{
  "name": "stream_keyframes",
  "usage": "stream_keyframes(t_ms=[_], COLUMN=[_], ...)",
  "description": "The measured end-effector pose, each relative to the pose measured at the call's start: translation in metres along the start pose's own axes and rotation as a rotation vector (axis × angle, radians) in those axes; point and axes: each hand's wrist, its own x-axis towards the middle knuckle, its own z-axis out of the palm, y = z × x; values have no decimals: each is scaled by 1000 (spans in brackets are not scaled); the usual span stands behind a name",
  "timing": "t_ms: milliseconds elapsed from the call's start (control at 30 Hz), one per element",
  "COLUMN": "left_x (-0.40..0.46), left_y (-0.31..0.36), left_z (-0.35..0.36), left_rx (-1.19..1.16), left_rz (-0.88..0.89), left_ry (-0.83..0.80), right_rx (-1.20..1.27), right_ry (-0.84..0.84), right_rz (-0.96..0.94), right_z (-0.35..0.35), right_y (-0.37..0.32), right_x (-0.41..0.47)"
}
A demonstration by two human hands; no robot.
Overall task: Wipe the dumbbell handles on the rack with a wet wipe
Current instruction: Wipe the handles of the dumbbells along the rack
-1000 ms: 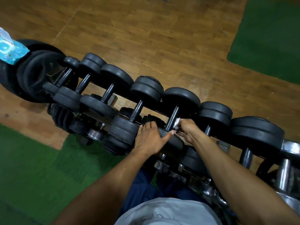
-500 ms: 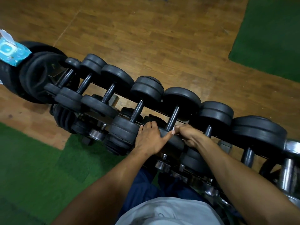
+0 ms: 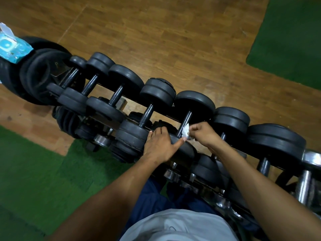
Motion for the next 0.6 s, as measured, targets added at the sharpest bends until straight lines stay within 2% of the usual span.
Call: stream_keyframes(t_ms=[133, 167, 233, 300, 367, 500, 600], left_x=[0, 0, -1, -1, -2, -3, -3], left_y=[1, 1, 2, 2, 2, 2, 3], left_z=[0, -1, -1, -1, -2, -3, -4], left_rx=[-7, -12, -24, -31, -40, -47, -47], left_rz=[-8, -10, -10, -8, -12, -16, -16], left_ry=[-7, -7, 1, 6, 0, -8, -14], right_rx=[-534, -657, -794, -842, -899, -1031, -1100], right_ry=[113, 66, -138, -321, -362, -366, -245], right_rz=[-338, -386, -476, -491, -480, -395, -324], right_z=[-1, 1, 7, 8, 6, 12, 15], right_y=[-23, -27, -29, -31, -35, -46, -57], right_x=[4, 6, 11, 15, 20, 27, 34])
